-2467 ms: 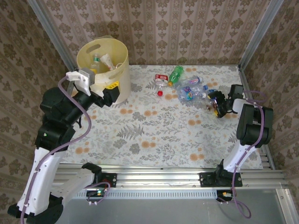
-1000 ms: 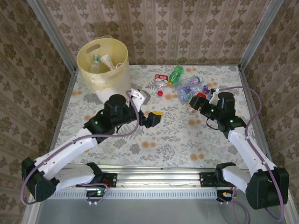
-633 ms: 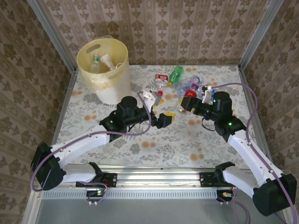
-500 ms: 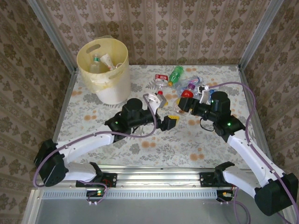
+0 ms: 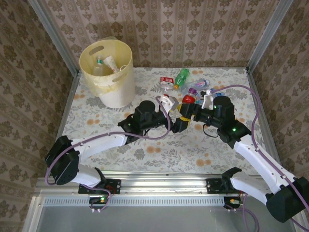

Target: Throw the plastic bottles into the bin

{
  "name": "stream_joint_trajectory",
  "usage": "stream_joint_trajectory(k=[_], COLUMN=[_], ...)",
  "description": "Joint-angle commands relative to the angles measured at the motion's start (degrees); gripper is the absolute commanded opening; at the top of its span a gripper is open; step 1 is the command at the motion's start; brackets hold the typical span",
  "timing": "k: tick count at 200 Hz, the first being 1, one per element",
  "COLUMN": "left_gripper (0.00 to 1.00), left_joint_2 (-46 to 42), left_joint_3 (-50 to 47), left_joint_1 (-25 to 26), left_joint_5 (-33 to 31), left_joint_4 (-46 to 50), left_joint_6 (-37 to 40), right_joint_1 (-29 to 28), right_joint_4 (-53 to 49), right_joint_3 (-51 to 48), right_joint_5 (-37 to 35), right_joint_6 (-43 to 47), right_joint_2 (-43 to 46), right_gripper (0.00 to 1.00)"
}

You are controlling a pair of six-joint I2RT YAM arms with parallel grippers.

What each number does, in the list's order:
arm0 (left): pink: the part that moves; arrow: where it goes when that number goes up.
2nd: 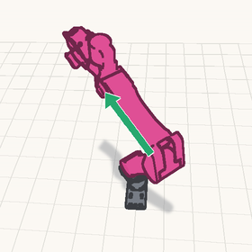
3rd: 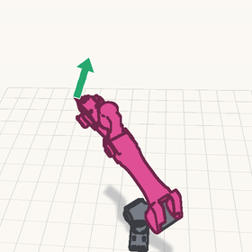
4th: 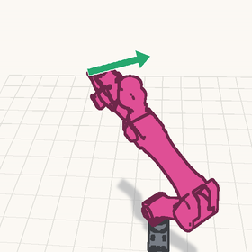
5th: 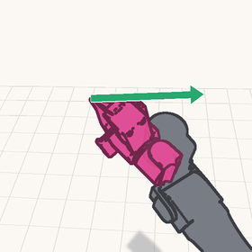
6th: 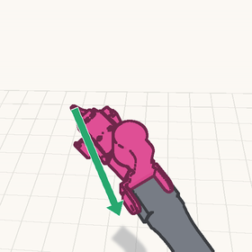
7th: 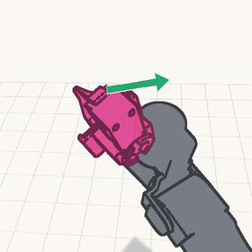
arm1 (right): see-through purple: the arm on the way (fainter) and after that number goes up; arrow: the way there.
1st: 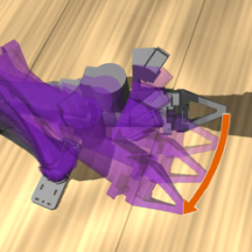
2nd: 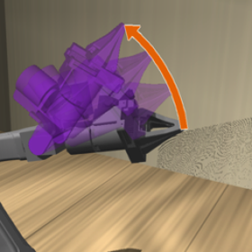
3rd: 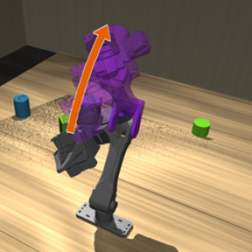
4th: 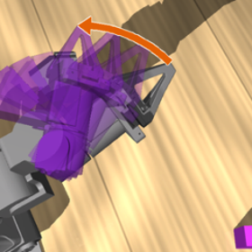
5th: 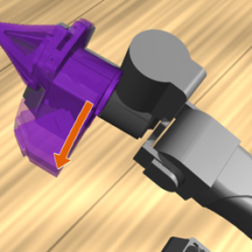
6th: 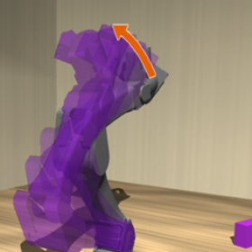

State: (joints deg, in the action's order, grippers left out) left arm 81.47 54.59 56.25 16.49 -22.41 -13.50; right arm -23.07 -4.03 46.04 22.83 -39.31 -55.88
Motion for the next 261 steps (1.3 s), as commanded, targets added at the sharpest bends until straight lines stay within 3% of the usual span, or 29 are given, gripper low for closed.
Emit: stream_joint_trajectory(k=[1,134,198,250,261], left_gripper=[0.93,0.63,0.49,0.47,0.46], left_joint_2=[1.0,3.5,1.2,-1.7,-2.5], left_joint_3=[2.9,2.8,0.3,-1.5,-2.1], left_joint_1=[0.4,-0.2,-1.2,-2.0,-2.2], left_joint_5=[1.5,2.9,4.0,2.6,2.0], left_joint_4=[-2.1,-5.3,-6.5,-5.4,-5.0], left_joint_6=[-1.1,-3.4,-4.4,-3.8,-3.8], right_joint_1=[-0.9,-2.5,-2.6,-2.6,-2.4], right_joint_4=[1.4,3.9,2.1,-2.9,-3.6], right_joint_3=[1.6,1.2,2.0,3.0,3.2], right_joint_5=[-1.2,1.2,0.8,-4.3,-5.2], right_joint_6=[-0.4,-2.9,-2.7,-0.7,0.0], right_joint_2=[-0.1,-1.5,-1.4,-0.5,0.0], right_gripper=[0.56,0.58,0.77,0.99,1.0])
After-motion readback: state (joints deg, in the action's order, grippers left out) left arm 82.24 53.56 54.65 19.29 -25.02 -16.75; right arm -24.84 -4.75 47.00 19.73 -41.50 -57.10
